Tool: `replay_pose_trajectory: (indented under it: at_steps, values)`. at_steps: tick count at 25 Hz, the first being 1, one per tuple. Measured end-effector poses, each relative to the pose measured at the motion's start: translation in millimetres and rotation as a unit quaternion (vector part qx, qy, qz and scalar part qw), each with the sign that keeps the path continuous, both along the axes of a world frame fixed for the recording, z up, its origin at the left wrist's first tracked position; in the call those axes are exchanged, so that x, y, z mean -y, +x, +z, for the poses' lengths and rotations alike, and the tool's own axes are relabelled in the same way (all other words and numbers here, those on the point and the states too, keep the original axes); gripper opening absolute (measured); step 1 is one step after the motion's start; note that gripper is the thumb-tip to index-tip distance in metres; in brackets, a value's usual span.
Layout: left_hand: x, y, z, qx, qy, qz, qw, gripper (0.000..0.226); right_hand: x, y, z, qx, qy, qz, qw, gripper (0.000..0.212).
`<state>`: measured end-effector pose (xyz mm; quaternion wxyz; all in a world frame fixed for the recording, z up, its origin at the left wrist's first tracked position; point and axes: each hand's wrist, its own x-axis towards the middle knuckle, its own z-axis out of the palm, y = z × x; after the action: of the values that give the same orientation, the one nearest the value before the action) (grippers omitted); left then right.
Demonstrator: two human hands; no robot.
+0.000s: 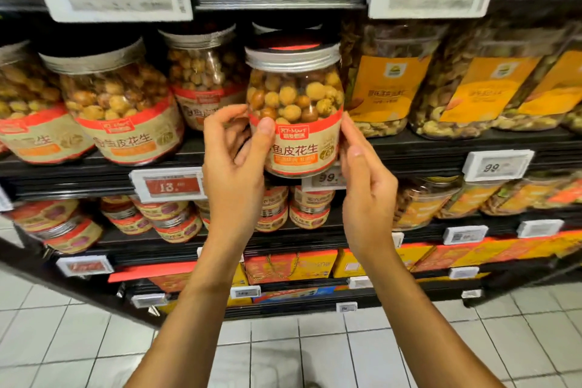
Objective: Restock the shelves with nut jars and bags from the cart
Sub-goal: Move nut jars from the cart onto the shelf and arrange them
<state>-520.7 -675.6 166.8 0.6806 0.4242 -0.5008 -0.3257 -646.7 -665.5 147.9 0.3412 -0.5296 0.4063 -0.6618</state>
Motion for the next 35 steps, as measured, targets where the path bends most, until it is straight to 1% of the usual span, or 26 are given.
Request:
replay_pose_trajectory:
  at_steps: [1, 2, 4, 5, 6, 7, 9, 11, 15, 17, 19, 21, 22, 24, 26, 28, 30, 32, 35]
  values:
    - [4, -1, 0, 0.026, 0.002, 0.015, 1.0, 0.024, 6, -1, 0, 0.0, 0.022, -0.002, 1.0, 0.052]
    - [8, -1, 0, 0.058, 0.007, 0.03, 0.998, 0.027, 12, -3, 1, -0.003, 0.045, 0.0, 0.999, 0.051]
    - [15, 2, -2, 0.134, 0.025, 0.06, 0.989, 0.04, 23, -7, 5, -0.035, 0.075, 0.004, 0.997, 0.049]
    - [17, 5, -6, 0.154, 0.033, 0.073, 0.985, 0.043, 26, -8, 6, -0.061, 0.078, -0.004, 0.995, 0.046]
    - [16, 8, -10, 0.15, 0.033, 0.079, 0.985, 0.045, 26, -10, 7, -0.076, 0.072, -0.021, 0.994, 0.044]
    - [12, 9, -13, 0.127, 0.032, 0.076, 0.989, 0.044, 25, -11, 7, -0.075, 0.059, -0.037, 0.995, 0.042]
    - [7, 7, -16, 0.093, 0.023, 0.064, 0.993, 0.042, 21, -13, 7, -0.068, 0.026, -0.035, 0.997, 0.04]
    - [6, 2, -17, 0.107, 0.024, 0.067, 0.992, 0.042, 23, -13, 8, -0.083, 0.033, -0.011, 0.996, 0.043]
    - [12, 1, -10, 0.151, 0.048, 0.079, 0.984, 0.039, 33, -14, 18, -0.113, 0.082, -0.014, 0.99, 0.048]
    - [12, 3, -6, 0.168, 0.057, 0.067, 0.982, 0.038, 36, -17, 23, -0.135, 0.092, -0.005, 0.987, 0.049]
    - [4, 5, -2, 0.135, 0.07, 0.064, 0.986, 0.033, 36, -20, 26, -0.145, 0.092, -0.021, 0.985, 0.049]
    - [-11, 13, 4, 0.075, 0.08, 0.089, 0.99, 0.025, 26, -18, 28, -0.136, 0.07, -0.031, 0.988, 0.041]
    - [-23, 20, 5, 0.044, 0.087, 0.104, 0.99, 0.022, 16, -13, 28, -0.124, 0.058, 0.0, 0.991, 0.035]
    - [-59, 39, 0, 0.0, 0.112, 0.128, 0.985, 0.018, -13, 8, 17, -0.113, 0.052, 0.116, 0.986, 0.029]
    - [-102, 59, -9, -0.031, 0.147, 0.139, 0.979, 0.019, -44, 33, -2, -0.124, 0.082, 0.218, 0.965, 0.025]
    - [-166, 89, -23, -0.079, 0.185, 0.186, 0.962, 0.023, -80, 72, -26, -0.149, 0.136, 0.317, 0.927, 0.026]
    - [-243, 123, -40, -0.121, 0.228, 0.268, 0.928, 0.026, -125, 120, -46, -0.175, 0.169, 0.42, 0.874, 0.025]
    - [-323, 162, -57, -0.158, 0.253, 0.354, 0.887, 0.026, -178, 176, -59, -0.176, 0.179, 0.503, 0.827, 0.024]
    - [-429, 209, -70, -0.191, 0.253, 0.443, 0.839, 0.023, -255, 251, -68, -0.16, 0.194, 0.574, 0.779, 0.027]
